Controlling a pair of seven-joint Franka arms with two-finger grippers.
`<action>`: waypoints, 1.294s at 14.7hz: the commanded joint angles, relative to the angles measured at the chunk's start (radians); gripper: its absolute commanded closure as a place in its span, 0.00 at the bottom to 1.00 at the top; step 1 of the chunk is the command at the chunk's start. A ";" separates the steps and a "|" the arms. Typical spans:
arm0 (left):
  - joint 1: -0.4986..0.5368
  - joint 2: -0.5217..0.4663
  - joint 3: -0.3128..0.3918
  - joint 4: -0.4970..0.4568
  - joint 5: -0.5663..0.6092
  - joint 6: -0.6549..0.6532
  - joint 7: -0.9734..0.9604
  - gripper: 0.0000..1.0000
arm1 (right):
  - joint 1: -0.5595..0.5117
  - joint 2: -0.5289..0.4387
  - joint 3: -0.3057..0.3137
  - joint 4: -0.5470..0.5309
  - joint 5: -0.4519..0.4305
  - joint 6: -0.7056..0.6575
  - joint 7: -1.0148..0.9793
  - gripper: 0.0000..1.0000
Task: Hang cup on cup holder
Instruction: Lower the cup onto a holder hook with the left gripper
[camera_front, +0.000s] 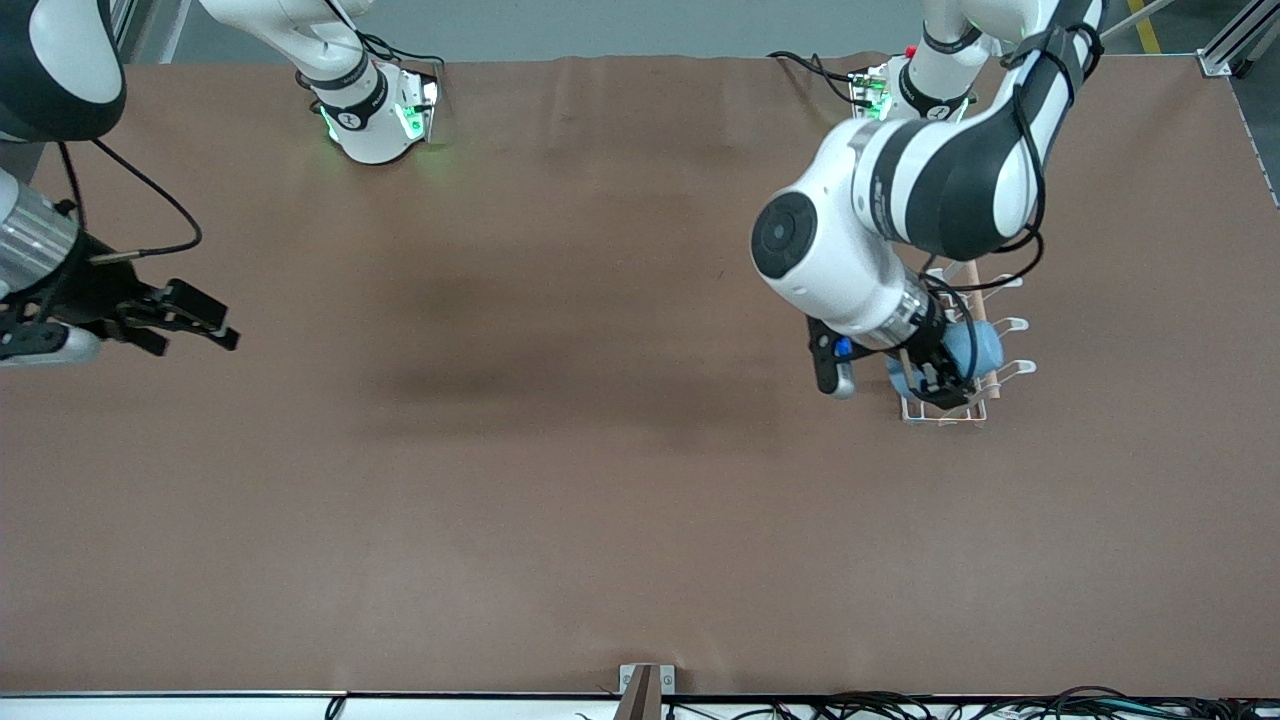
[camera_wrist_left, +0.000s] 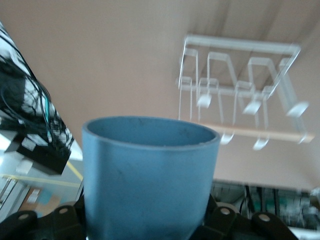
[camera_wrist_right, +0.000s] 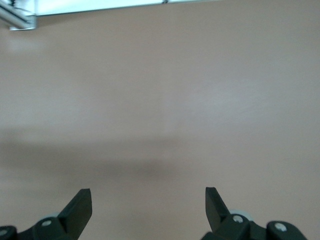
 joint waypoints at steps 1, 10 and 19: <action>-0.003 -0.015 -0.006 -0.116 0.114 -0.012 0.007 0.32 | -0.038 -0.006 0.015 0.097 -0.095 -0.045 0.018 0.00; -0.008 0.100 -0.006 -0.205 0.226 -0.113 -0.135 0.33 | -0.083 -0.033 0.016 0.196 -0.095 -0.302 0.156 0.00; 0.003 0.175 -0.006 -0.271 0.304 -0.158 -0.154 0.32 | -0.078 -0.041 0.015 0.248 -0.094 -0.465 0.158 0.00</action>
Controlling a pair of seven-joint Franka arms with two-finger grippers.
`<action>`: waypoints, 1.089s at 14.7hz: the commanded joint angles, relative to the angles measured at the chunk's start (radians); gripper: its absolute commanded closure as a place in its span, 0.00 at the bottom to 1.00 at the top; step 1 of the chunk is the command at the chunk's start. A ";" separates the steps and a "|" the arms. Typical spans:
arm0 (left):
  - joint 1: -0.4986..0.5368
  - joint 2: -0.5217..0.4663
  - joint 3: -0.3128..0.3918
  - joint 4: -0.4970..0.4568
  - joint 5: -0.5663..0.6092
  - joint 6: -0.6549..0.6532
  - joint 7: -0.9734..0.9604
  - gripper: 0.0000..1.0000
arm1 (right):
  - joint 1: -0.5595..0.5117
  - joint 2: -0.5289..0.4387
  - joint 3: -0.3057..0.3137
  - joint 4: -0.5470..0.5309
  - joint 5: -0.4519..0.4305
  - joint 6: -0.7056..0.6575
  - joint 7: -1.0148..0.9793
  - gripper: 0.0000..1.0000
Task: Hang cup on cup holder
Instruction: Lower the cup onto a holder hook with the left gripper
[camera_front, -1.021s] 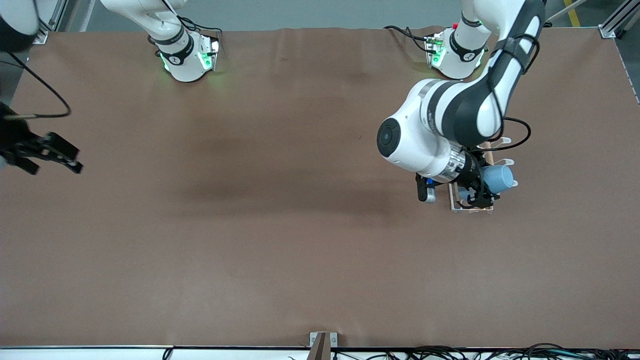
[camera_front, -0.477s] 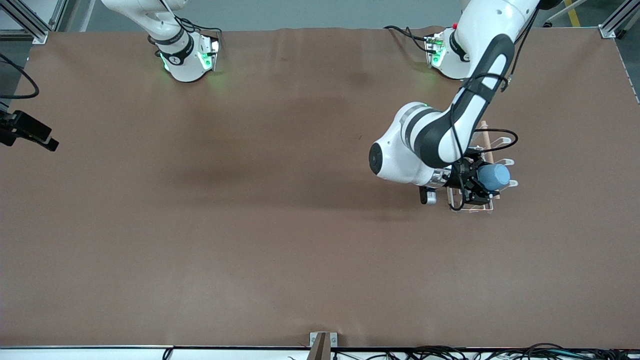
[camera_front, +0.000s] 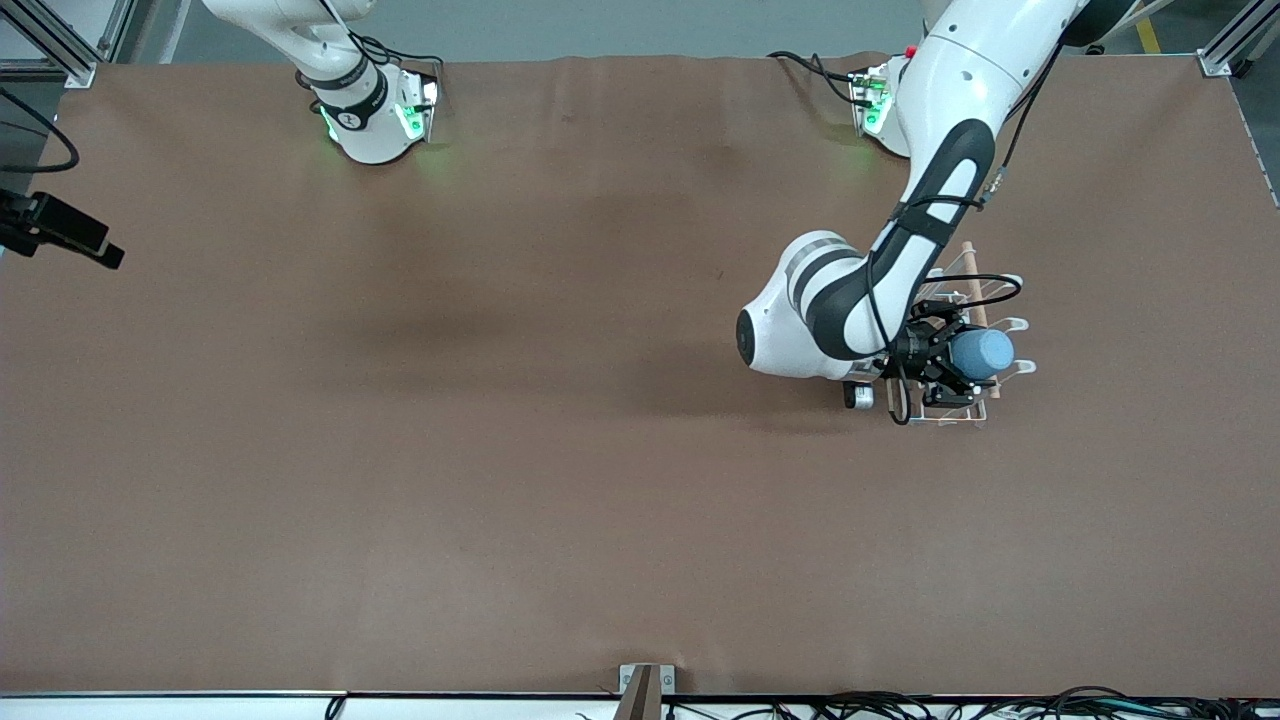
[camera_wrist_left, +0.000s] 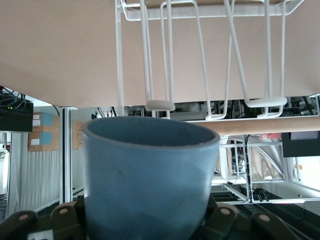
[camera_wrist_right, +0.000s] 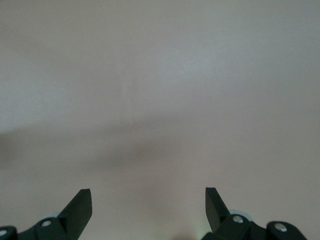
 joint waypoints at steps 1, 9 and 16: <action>0.001 0.008 -0.002 -0.014 0.041 -0.012 -0.006 0.32 | -0.002 -0.020 0.009 0.007 -0.015 -0.012 0.020 0.00; -0.002 0.050 -0.004 -0.005 0.086 -0.012 -0.030 0.09 | -0.007 -0.032 0.008 -0.001 -0.015 0.000 0.004 0.00; -0.016 -0.018 -0.018 0.030 0.086 -0.012 -0.064 0.00 | -0.005 -0.034 0.008 -0.003 -0.020 -0.008 -0.046 0.00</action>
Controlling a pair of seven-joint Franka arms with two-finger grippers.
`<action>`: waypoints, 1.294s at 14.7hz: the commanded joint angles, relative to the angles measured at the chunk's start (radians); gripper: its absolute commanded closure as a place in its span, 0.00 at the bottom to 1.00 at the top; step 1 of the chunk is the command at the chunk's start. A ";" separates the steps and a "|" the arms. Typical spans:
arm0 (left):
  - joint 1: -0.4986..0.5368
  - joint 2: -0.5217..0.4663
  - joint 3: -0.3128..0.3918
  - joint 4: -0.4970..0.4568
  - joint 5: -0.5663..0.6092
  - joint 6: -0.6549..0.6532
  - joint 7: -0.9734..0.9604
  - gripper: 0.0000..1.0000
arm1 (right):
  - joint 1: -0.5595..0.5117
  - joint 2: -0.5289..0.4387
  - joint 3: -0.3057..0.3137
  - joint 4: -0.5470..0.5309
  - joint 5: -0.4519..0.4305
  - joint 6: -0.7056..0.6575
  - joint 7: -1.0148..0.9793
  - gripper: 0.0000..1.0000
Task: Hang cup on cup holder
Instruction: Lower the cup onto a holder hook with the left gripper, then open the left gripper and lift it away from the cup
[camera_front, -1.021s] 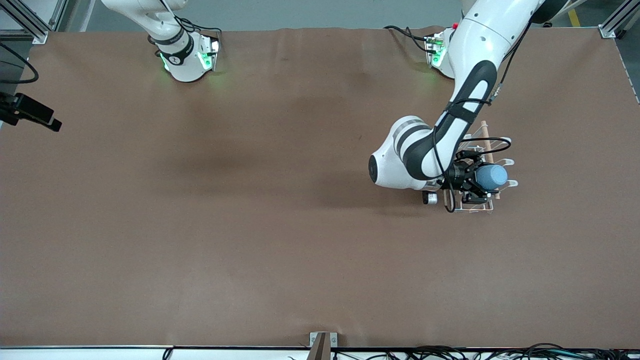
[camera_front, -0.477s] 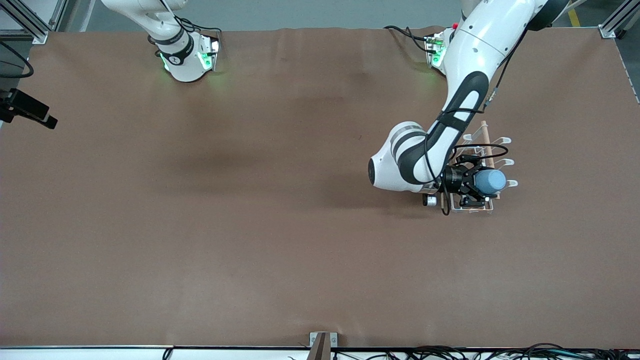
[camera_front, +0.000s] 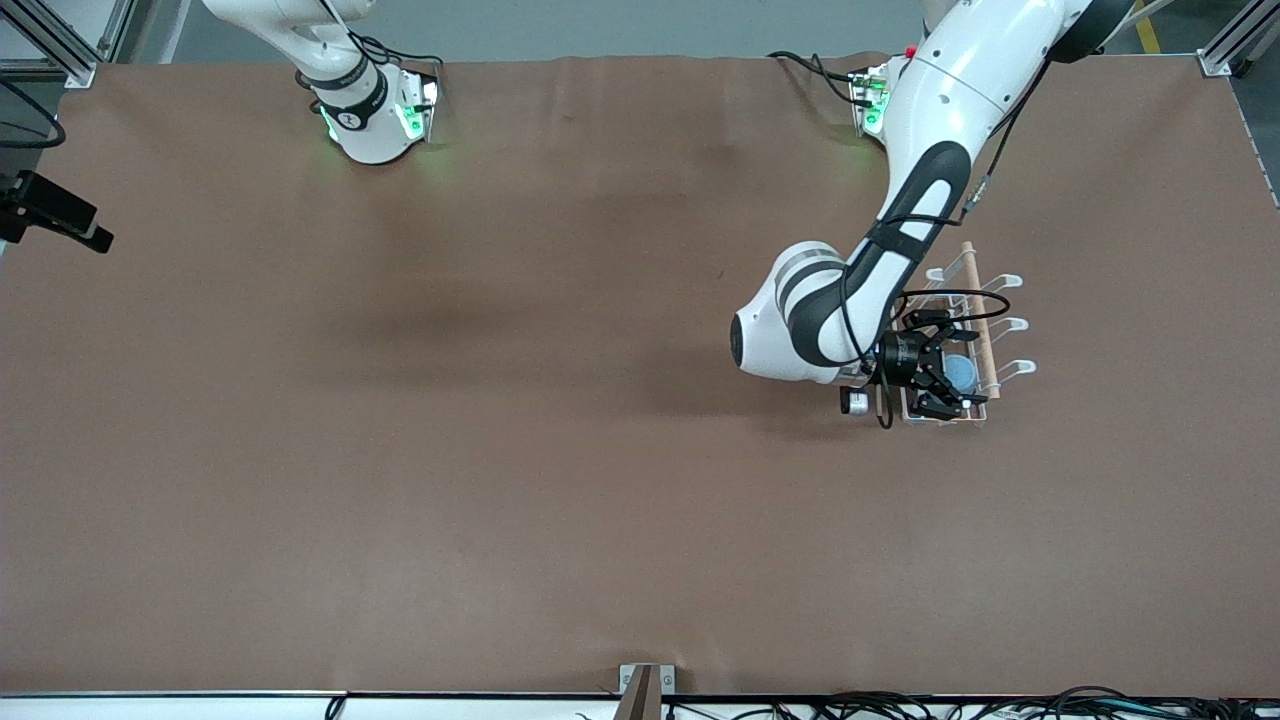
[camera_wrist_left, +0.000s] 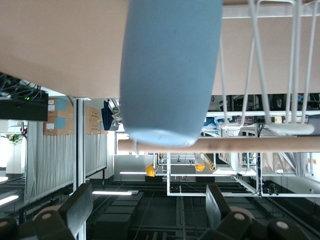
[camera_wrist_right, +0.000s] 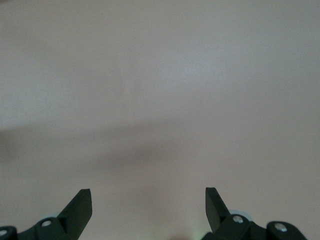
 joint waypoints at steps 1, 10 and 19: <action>0.007 -0.083 -0.026 0.049 0.004 -0.005 -0.008 0.00 | -0.005 -0.024 0.009 -0.017 -0.021 -0.006 -0.014 0.00; 0.125 -0.198 -0.089 0.431 -0.482 0.053 -0.407 0.00 | -0.002 -0.019 0.009 -0.026 -0.024 -0.006 -0.012 0.00; 0.314 -0.367 -0.087 0.428 -0.933 0.218 -0.652 0.00 | -0.004 -0.019 0.011 -0.028 -0.024 -0.009 -0.014 0.00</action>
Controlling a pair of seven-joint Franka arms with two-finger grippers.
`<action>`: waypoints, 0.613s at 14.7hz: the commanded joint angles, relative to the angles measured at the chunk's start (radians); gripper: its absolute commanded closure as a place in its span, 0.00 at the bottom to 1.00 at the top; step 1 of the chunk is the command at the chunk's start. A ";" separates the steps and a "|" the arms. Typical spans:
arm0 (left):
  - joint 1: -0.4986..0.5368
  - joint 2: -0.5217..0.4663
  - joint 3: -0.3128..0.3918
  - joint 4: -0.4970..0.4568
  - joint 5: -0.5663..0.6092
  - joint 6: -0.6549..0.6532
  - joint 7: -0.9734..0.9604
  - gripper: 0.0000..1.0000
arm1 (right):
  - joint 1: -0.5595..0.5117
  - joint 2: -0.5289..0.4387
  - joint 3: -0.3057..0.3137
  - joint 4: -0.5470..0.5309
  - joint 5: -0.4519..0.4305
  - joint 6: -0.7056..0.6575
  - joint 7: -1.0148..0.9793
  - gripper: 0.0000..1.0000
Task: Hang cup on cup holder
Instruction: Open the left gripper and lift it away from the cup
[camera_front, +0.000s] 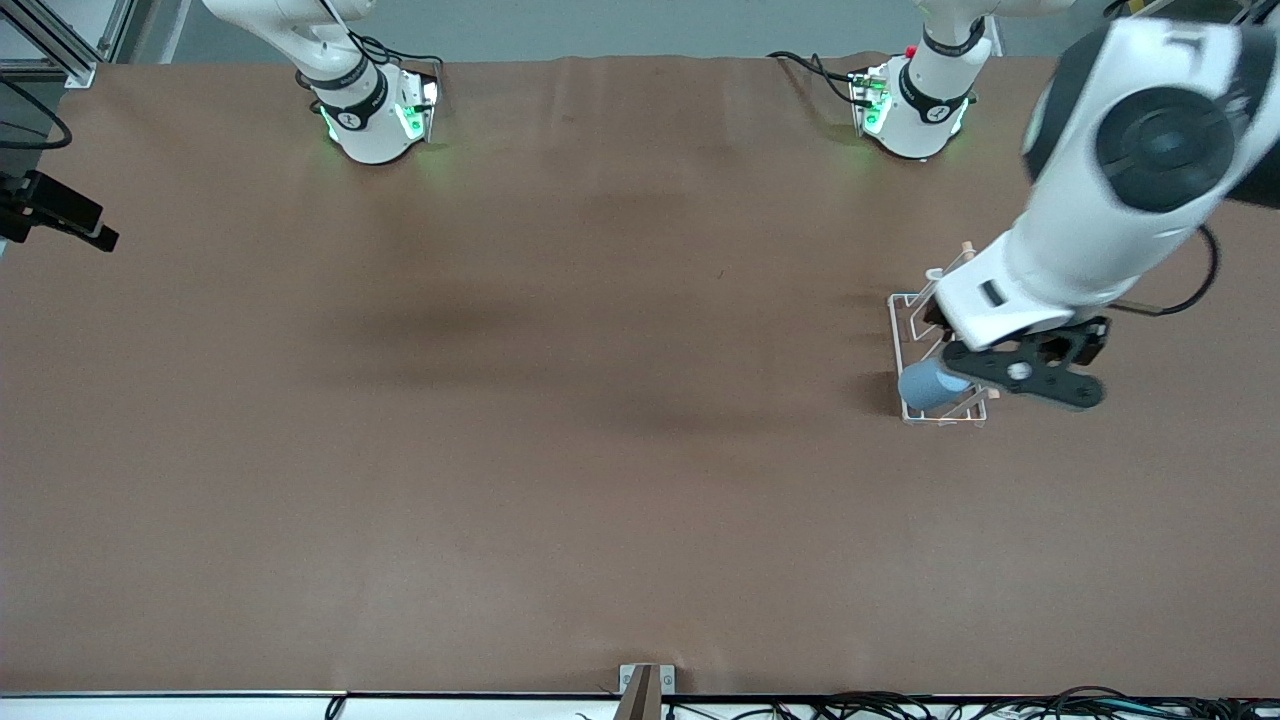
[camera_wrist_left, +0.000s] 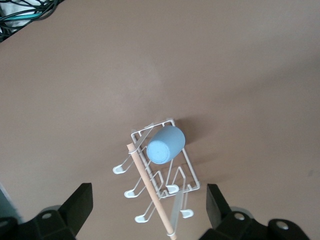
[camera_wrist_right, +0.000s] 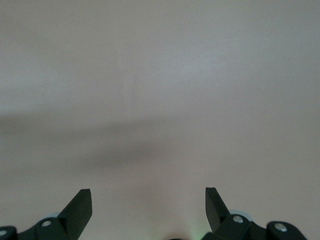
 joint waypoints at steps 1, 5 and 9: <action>0.015 -0.046 -0.003 -0.016 -0.042 0.013 -0.014 0.00 | -0.004 -0.019 0.007 -0.021 -0.018 -0.001 -0.008 0.00; 0.007 -0.130 0.085 -0.039 -0.079 0.037 -0.004 0.00 | -0.004 -0.019 0.007 -0.021 -0.018 -0.001 -0.006 0.00; 0.007 -0.263 0.188 -0.186 -0.228 0.039 -0.020 0.00 | -0.003 -0.019 0.007 -0.021 -0.018 0.001 -0.005 0.00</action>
